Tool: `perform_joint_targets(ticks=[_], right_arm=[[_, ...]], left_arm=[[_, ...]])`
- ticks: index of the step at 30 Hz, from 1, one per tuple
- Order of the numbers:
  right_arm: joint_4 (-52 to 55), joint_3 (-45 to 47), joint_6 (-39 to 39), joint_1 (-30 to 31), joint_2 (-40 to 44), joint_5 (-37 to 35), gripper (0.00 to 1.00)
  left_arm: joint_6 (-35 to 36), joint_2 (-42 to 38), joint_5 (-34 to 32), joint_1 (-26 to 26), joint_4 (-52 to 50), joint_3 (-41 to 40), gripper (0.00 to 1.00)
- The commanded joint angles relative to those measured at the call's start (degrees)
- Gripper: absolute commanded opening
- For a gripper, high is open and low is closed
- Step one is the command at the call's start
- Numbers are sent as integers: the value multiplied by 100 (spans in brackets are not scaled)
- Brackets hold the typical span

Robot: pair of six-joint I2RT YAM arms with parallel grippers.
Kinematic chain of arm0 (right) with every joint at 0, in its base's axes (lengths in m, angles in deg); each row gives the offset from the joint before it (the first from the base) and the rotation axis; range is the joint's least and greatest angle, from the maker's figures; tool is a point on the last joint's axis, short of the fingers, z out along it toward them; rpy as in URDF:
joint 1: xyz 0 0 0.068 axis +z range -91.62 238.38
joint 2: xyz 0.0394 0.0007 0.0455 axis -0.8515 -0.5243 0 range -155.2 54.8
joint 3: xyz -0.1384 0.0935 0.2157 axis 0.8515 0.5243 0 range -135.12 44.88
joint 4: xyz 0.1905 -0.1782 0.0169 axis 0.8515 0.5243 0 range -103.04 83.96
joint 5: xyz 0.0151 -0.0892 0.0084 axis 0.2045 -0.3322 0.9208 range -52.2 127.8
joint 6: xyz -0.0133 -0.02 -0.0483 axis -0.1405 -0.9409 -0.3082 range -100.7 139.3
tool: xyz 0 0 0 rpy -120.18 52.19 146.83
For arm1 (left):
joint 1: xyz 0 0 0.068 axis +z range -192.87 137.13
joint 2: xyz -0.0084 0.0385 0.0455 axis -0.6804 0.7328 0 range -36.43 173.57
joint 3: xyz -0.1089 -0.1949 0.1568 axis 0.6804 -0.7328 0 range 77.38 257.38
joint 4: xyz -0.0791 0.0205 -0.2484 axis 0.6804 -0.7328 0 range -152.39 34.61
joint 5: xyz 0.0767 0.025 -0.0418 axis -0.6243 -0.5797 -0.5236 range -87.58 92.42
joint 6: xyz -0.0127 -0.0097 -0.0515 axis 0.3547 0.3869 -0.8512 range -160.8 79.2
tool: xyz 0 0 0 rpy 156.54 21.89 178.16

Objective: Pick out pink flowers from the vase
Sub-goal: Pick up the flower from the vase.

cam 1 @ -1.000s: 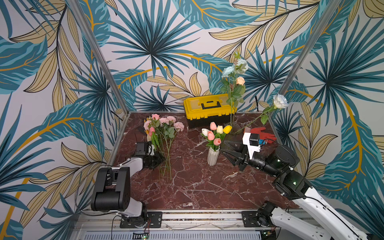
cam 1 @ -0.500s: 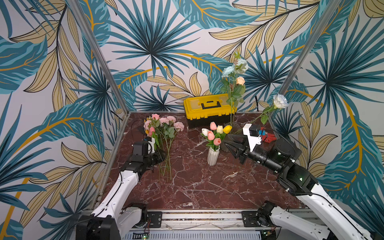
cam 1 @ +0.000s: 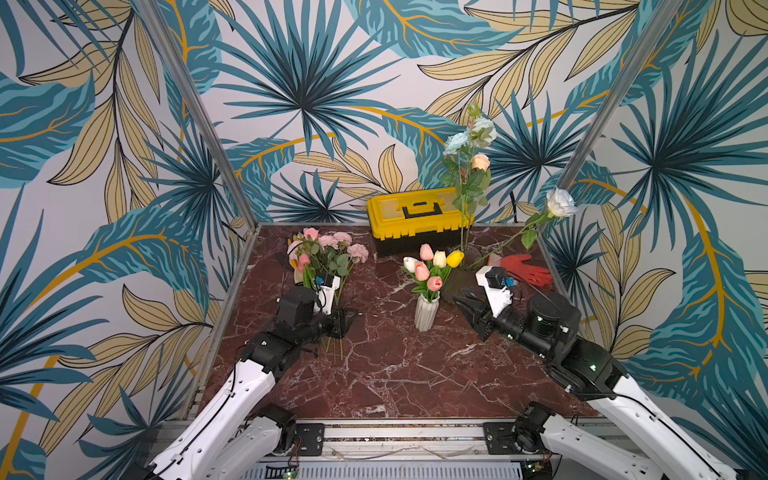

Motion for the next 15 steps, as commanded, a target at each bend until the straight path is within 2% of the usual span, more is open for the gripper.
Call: perform_joint_targets(ticks=[1, 6, 12, 15], right_arm=[[-1044, 438, -435, 22, -29, 183, 32], [-2417, 1113, -938, 1, -217, 46, 32], [-3448, 1430, -1204, -54, -681, 87, 31], [-3549, 1342, -1208, -81, -916, 146, 29]], left_arm=[[144, -78, 490, -63, -160, 175, 34], [638, -369, 375, -92, -576, 175, 34], [613, -711, 157, -392, -624, -27, 35], [670, -806, -30, -448, -616, -81, 35]])
